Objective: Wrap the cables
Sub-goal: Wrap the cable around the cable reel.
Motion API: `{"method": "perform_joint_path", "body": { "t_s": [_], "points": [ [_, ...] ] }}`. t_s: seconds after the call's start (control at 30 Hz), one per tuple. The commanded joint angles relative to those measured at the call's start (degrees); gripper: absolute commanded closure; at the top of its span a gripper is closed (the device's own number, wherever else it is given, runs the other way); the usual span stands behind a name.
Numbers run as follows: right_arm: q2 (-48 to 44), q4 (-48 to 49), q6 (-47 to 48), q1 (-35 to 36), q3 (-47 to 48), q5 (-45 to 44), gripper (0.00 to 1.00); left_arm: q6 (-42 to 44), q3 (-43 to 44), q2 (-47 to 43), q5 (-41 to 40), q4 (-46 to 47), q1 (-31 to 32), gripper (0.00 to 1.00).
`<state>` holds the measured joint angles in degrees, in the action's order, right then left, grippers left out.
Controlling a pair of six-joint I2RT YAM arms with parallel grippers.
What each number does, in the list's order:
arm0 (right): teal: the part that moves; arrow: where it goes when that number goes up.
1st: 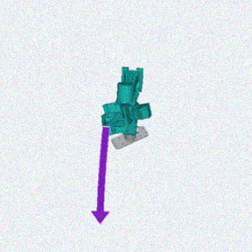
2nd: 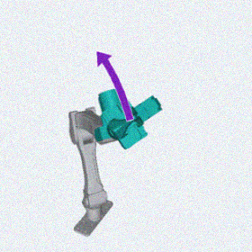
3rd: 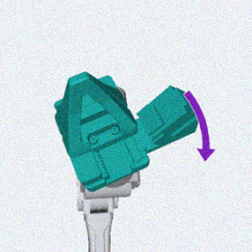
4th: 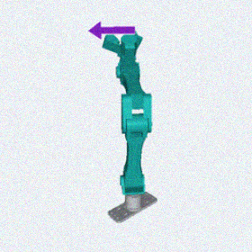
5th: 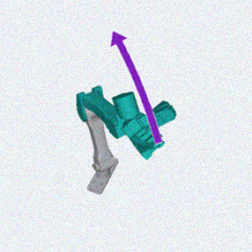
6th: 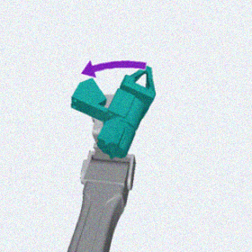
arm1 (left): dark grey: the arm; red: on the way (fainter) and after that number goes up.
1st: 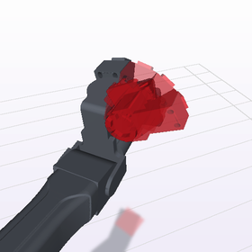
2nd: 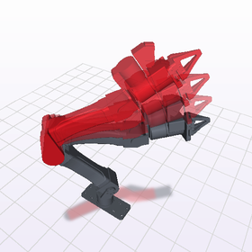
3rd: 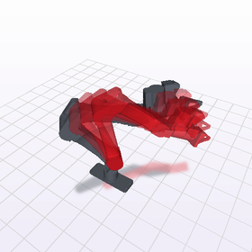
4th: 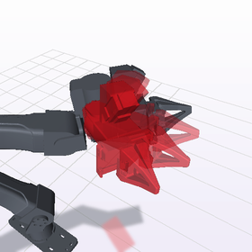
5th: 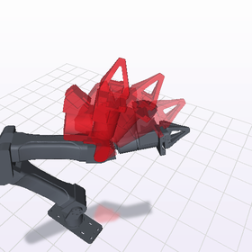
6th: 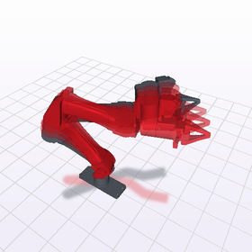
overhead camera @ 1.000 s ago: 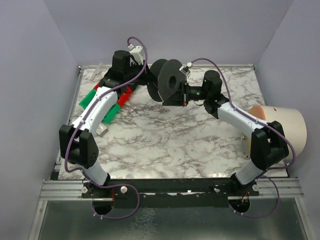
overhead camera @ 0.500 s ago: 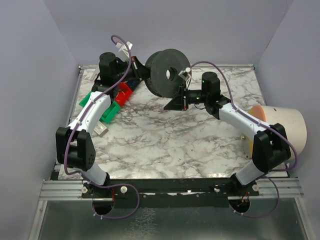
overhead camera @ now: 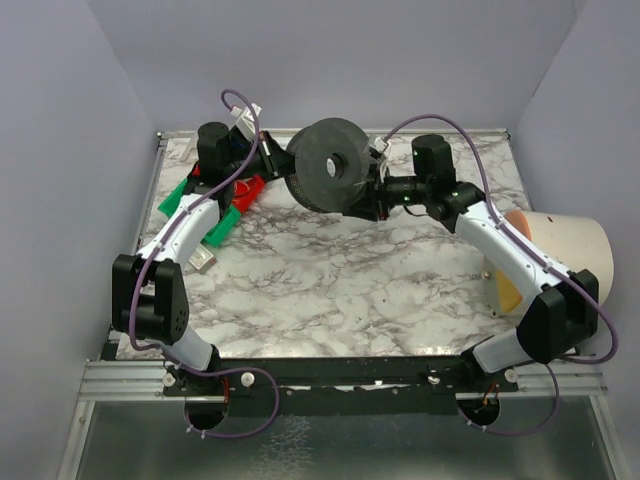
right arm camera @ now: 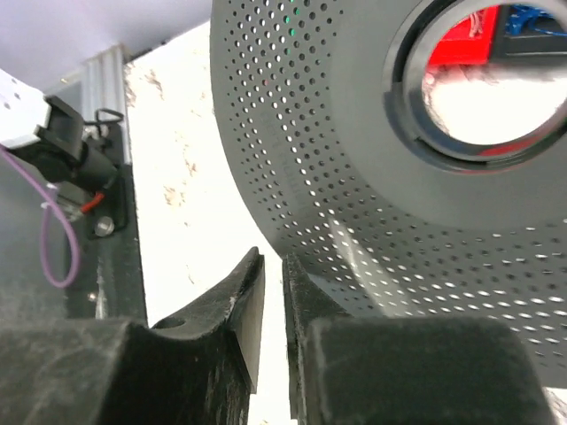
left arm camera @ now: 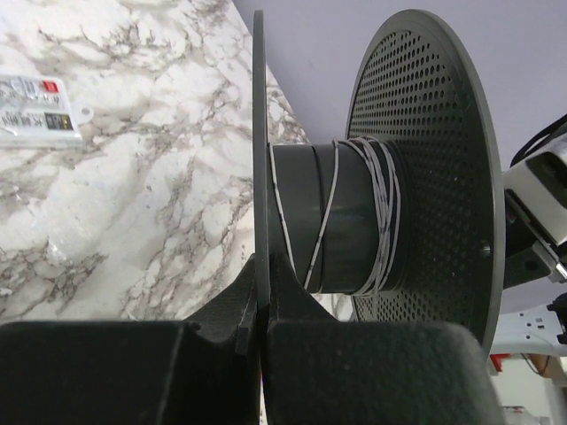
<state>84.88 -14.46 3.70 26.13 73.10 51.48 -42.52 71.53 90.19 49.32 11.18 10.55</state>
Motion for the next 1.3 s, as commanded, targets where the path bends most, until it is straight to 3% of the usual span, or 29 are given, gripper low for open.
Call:
{"method": "perform_joint_path", "body": {
  "t_s": [0.0, 0.27, 0.6, 0.83, 1.0, 1.27],
  "points": [
    [-2.1, -9.8, 12.0, -0.6, 1.3, -7.4, 0.78, -9.0, -3.4, -2.0, 4.9, 9.4, 0.0, 1.0],
    [-3.0, -9.3, 14.9, -1.5, -1.4, -11.1, 0.71, -19.0, -9.4, -1.5, 3.4, 17.9, 0.0, 1.0],
    [-4.3, -7.3, 13.4, -2.8, -3.0, -9.5, 0.62, -19.2, -11.1, -0.5, 2.3, 18.5, 0.3, 1.0],
    [-4.0, -18.6, 20.6, -2.8, 3.2, 0.3, 0.53, -19.3, -11.3, -0.1, 1.4, 18.5, 0.3, 1.0],
    [-4.3, -22.7, 22.2, -2.8, 6.0, 5.2, 0.51, -19.4, -11.5, 0.2, 0.9, 18.5, 0.3, 1.0],
    [-4.1, -21.2, 18.4, -2.8, 9.5, 5.0, 0.5, -19.2, -11.6, 0.4, 0.9, 18.5, 0.3, 1.0]
  ]
}}
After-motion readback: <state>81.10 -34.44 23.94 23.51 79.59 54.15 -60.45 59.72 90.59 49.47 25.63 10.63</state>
